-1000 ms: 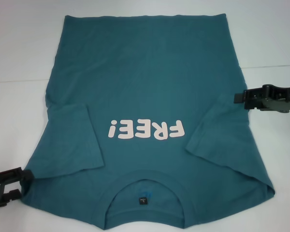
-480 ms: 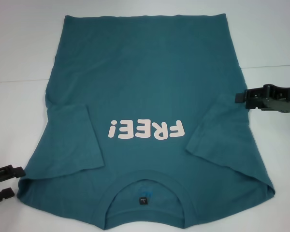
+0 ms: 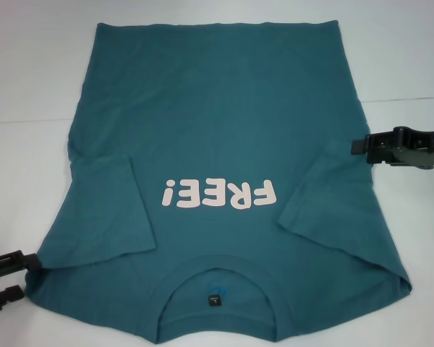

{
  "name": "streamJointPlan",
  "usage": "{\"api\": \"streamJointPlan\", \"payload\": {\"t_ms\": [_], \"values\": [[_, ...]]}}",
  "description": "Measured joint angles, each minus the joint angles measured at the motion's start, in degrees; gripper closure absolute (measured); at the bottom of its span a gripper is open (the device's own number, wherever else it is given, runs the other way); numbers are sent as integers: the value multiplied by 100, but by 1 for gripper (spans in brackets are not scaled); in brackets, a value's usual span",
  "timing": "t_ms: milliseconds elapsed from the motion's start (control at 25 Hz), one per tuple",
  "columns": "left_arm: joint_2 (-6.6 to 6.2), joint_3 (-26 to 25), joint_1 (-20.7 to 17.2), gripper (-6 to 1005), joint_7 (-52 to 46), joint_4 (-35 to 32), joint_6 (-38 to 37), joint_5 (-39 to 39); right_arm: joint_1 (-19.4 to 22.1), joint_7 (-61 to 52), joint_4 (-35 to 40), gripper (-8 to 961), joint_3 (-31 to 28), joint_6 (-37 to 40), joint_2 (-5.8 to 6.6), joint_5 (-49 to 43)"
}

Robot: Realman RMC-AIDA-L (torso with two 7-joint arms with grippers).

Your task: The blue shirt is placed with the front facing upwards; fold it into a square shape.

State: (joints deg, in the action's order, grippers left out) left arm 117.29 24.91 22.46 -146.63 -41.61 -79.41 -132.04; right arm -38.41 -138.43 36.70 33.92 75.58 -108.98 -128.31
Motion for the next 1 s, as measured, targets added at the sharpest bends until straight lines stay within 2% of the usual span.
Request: {"api": "streamJointPlan", "payload": {"t_ms": [320, 640, 1000], "values": [[44, 87, 118, 234, -32, 64, 5, -5, 0, 0, 2, 446, 0, -7, 0, 5], [-19, 164, 349, 238, -57, 249, 71, -15, 4, 0, -1, 446, -1, -10, 0, 8], [-54, 128, 276, 238, -156, 134, 109, -37, 17, 0, -2, 446, -58, -8, 0, 8]]}}
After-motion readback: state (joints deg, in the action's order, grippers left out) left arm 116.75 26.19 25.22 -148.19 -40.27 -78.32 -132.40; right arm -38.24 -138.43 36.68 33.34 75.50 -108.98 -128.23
